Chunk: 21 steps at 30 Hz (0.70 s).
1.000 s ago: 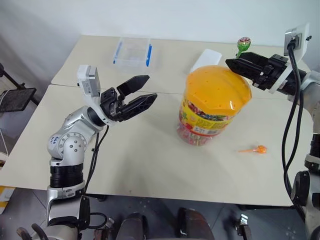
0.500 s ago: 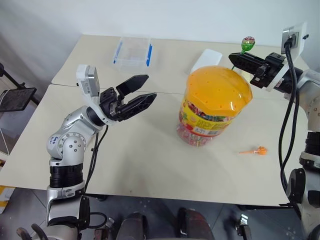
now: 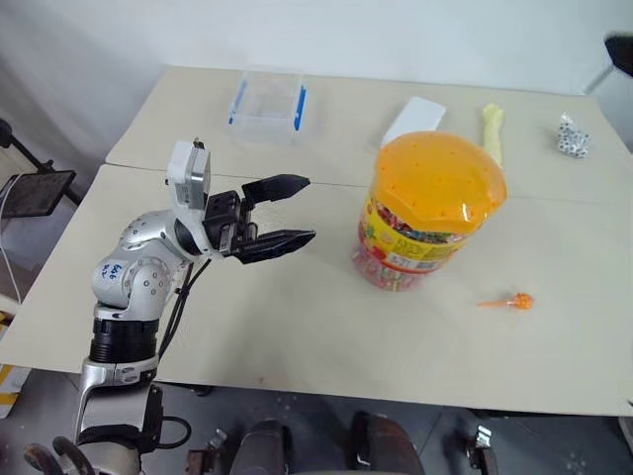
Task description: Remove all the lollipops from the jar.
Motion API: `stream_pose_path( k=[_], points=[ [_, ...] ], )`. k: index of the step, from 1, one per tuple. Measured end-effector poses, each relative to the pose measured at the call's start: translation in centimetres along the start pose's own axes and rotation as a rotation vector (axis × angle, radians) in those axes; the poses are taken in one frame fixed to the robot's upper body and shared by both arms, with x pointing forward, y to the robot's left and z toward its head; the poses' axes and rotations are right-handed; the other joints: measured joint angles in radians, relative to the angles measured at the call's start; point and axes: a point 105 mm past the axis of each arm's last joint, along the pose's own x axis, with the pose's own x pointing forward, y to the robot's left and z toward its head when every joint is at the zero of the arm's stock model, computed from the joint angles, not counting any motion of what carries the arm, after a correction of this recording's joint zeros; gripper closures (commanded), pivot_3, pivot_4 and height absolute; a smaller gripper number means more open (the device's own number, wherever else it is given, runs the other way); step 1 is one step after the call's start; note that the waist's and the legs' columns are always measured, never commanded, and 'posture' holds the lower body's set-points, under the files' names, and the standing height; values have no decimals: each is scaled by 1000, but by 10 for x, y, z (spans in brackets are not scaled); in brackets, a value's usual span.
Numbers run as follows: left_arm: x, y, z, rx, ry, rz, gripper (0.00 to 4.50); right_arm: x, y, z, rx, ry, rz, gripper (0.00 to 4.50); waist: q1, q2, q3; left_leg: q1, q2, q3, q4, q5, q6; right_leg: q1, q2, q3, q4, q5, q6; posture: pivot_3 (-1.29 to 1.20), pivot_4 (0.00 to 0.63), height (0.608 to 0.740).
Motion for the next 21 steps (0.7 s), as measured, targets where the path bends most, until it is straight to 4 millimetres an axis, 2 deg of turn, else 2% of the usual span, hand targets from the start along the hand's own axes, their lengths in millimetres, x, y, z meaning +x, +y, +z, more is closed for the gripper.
stream_pose_path(
  k=[4,6,7,12,16,19,21],
  points=[
    [1,-8,-14,18,78,-93,0,-43,-6,-108,-9,503,-113,4476,1,1,0,2,0,1,0,0,0,0,0,1,2,0,0,0,150,740],
    [0,-12,-26,28,146,-148,0,-64,-3,-148,-34,676,-141,4476,0,1,-1,2,0,4,0,0,0,0,0,4,0,0,0,0,150,740],
    [0,-14,-30,30,168,-168,0,-71,-3,-160,-28,714,-154,4476,-2,1,-1,3,0,6,1,1,0,0,0,5,0,0,0,0,150,740],
    [2,-12,-48,28,256,-202,0,-83,-15,-186,-111,802,-267,4476,-3,1,-1,3,0,8,4,1,1,0,0,8,0,0,0,0,150,740],
    [0,-10,-56,29,293,-195,0,-86,-17,-205,-106,827,-288,4476,-1,2,-1,3,0,7,3,1,1,0,0,7,0,0,0,0,150,740],
    [-2,-7,-59,22,307,-169,0,-83,-18,-205,-120,802,-280,3758,1,2,-1,2,0,6,3,1,1,0,0,7,-1,0,0,0,150,740],
    [-4,-5,-60,20,315,-149,0,-81,-17,-204,-109,778,-276,3122,1,1,-1,2,0,6,4,1,1,0,0,7,-1,0,0,0,150,740]
  ],
)
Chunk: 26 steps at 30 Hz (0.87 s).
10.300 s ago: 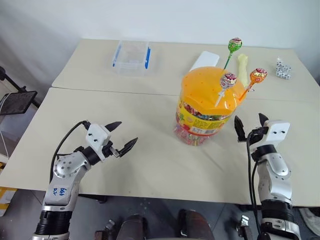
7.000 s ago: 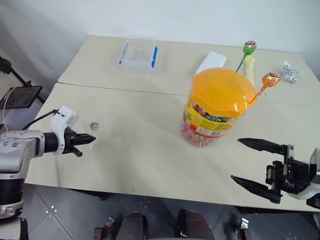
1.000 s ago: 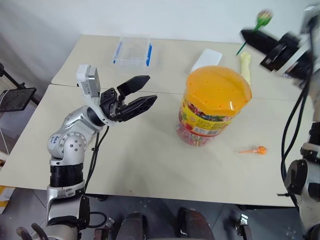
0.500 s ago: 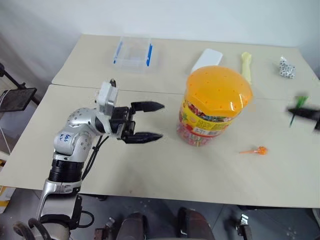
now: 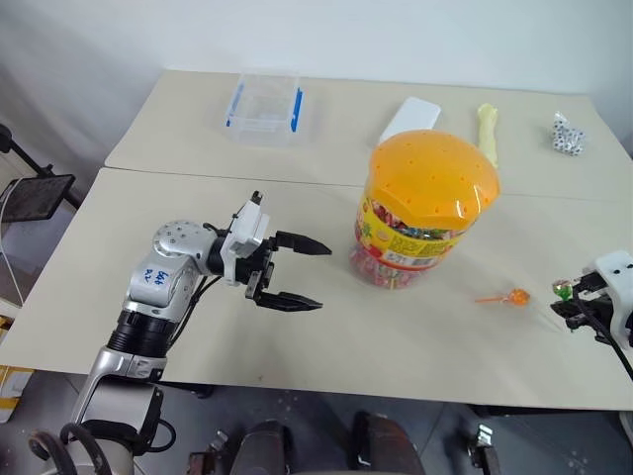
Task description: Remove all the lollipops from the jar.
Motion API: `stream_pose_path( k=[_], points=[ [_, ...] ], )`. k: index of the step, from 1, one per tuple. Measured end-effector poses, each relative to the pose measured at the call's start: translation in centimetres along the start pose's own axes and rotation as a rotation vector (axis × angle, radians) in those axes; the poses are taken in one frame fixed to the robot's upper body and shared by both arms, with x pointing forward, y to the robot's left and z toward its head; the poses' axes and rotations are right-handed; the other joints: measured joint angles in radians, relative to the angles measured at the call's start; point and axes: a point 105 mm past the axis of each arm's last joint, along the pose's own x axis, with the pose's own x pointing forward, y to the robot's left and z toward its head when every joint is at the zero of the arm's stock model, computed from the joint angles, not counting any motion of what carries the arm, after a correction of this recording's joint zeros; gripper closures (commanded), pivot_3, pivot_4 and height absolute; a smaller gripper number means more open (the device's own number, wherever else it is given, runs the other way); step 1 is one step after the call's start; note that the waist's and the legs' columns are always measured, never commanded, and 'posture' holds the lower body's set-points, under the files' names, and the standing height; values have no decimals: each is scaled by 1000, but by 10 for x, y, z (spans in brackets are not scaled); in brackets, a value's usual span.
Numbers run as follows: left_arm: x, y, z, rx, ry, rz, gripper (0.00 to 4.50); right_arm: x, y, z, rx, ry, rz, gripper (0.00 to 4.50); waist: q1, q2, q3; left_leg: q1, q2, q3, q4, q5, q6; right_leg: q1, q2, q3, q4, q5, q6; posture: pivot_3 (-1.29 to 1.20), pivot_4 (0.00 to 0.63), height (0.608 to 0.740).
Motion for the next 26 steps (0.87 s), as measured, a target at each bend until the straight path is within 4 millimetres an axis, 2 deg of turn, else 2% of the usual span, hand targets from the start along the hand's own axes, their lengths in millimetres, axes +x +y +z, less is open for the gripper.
stream_pose_path(
  k=[2,5,9,12,15,18,21,23,26],
  points=[
    [-5,3,-1,-5,10,26,0,-2,2,3,26,-53,27,2428,0,0,0,0,0,0,0,0,0,0,0,0,0,0,0,0,150,740],
    [-16,10,-5,-12,23,93,0,-12,8,12,-34,-167,86,1436,0,0,0,0,0,0,0,0,0,0,0,0,0,0,0,0,150,740],
    [-26,19,-7,-8,33,189,0,-34,22,50,-104,-493,182,27,-1,0,0,1,0,0,0,0,0,0,0,0,0,0,0,0,150,740],
    [-39,20,-12,-15,65,244,0,-52,31,73,-170,-626,236,27,-2,0,0,1,0,-1,0,0,0,0,0,0,1,0,0,0,150,740],
    [-56,23,-22,-32,86,361,0,-61,63,91,-284,-691,370,27,-4,0,0,2,1,-2,0,0,0,0,0,-1,2,0,0,0,150,740],
    [-73,25,-35,-29,135,475,0,-54,100,85,-412,-658,517,27,-2,0,0,1,0,-2,0,0,0,1,0,-1,2,0,1,0,150,740],
    [-94,20,-55,-22,202,601,0,-44,133,73,-458,-669,631,27,1,0,0,1,0,-3,0,0,0,1,0,-1,2,1,1,0,150,740],
    [-103,15,-63,7,229,659,0,-39,144,66,-425,-685,662,27,3,0,0,0,-1,-4,1,0,0,1,-1,-2,2,1,1,0,150,740],
    [-110,8,-64,33,245,708,0,-36,146,57,-417,-680,650,27,4,0,0,0,-1,-5,2,0,0,2,-1,-2,2,1,1,0,150,740]
  ],
)
